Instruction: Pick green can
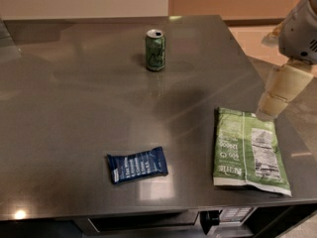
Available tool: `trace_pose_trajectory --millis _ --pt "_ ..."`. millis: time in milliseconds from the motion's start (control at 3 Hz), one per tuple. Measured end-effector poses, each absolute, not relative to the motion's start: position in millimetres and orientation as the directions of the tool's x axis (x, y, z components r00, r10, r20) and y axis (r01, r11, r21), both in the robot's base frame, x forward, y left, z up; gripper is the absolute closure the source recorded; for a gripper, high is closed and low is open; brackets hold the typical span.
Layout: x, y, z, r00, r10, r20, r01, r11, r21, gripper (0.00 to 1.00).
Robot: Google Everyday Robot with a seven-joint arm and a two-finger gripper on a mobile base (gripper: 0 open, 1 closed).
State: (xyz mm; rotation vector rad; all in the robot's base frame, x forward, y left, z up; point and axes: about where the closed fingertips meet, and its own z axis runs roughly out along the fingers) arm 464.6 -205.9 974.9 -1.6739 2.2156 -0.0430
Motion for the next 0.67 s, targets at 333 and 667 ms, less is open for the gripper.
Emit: trace_pose_trajectory --millis 333,667 --pt "498 -190 968 -0.244 -0.909 -0.339 -0.918 0.329 -0.222 0.00" --pt "539 -168 962 -0.240 -0.884 -0.401 -0.916 0.344 -0.208 0.00"
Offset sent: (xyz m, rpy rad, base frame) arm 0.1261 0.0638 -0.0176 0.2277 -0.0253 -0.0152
